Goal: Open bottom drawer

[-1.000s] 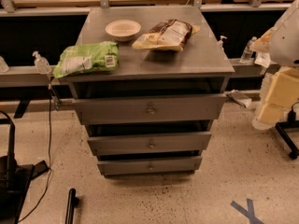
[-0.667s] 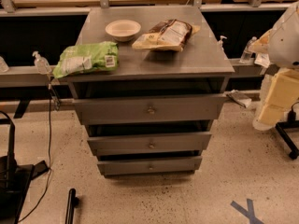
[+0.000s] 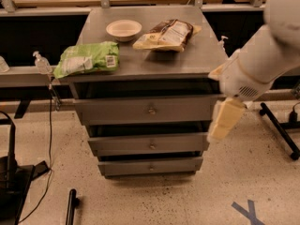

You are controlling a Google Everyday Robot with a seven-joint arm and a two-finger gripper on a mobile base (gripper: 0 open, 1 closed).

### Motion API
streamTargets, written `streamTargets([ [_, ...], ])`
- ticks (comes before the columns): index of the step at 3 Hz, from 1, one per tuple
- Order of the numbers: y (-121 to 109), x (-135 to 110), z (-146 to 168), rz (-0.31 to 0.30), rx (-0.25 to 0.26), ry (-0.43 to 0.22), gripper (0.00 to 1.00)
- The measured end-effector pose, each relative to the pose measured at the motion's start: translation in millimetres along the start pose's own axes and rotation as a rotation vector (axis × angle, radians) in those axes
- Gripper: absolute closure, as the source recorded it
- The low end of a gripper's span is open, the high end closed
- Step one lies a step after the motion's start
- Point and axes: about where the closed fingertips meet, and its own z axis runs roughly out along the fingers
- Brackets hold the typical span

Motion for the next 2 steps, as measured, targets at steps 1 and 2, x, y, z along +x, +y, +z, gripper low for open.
streamTargets([
  [1,-7.2,-12.0,35.7,-0.004,0.040,-0.047,0.00],
  [2,-7.1,-12.0,35.8,-0.004,0.040,-0.047,0.00],
])
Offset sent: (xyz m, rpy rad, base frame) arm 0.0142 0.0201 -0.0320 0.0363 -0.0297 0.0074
